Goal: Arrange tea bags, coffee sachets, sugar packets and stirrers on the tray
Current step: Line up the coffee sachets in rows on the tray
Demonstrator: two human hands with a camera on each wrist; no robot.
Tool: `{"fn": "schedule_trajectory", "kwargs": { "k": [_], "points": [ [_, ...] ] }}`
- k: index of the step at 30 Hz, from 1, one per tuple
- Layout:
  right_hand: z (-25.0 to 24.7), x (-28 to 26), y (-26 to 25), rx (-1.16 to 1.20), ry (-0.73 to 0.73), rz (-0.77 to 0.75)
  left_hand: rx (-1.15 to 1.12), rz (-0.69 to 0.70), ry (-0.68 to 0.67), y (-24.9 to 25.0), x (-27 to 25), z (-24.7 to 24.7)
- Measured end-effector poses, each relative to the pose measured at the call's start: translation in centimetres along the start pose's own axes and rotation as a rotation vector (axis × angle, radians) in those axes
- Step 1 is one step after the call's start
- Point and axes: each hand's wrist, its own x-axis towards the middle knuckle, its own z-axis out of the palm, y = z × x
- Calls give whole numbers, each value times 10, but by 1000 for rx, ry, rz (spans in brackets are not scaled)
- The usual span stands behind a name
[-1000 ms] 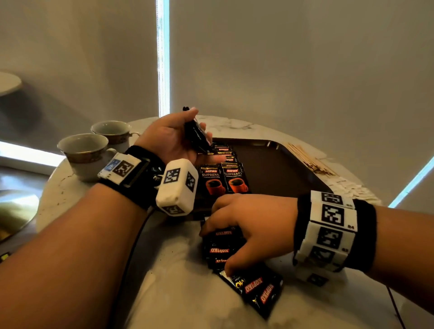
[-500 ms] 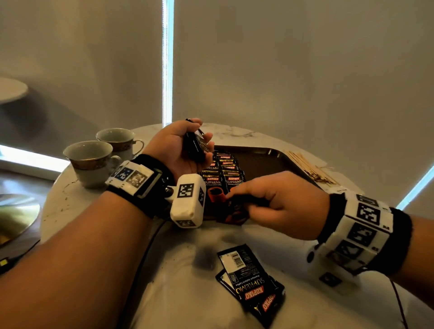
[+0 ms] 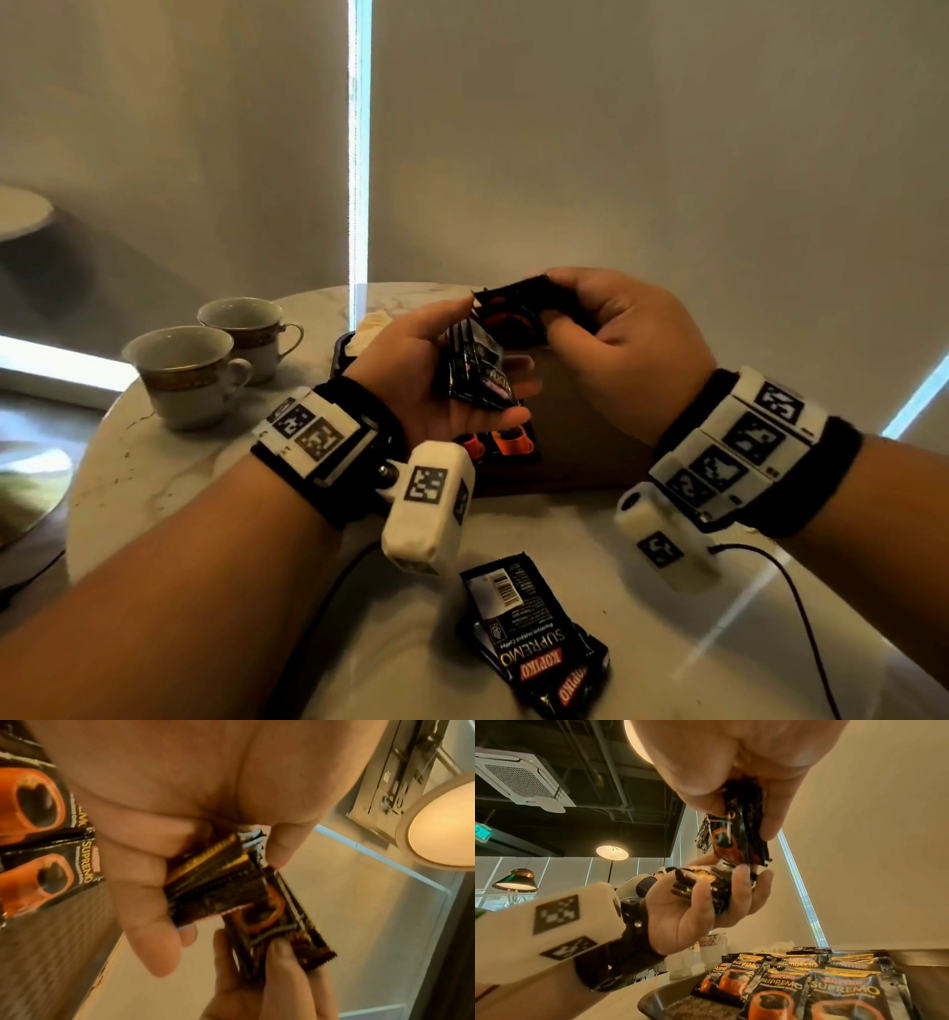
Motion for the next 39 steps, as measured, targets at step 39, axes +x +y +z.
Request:
{"fn": "schedule_trajectory", "kwargs": {
  "k": [39],
  "points": [
    [21, -6, 2, -52, -370, 65, 75, 26, -102, -6, -2, 4]
  ]
}}
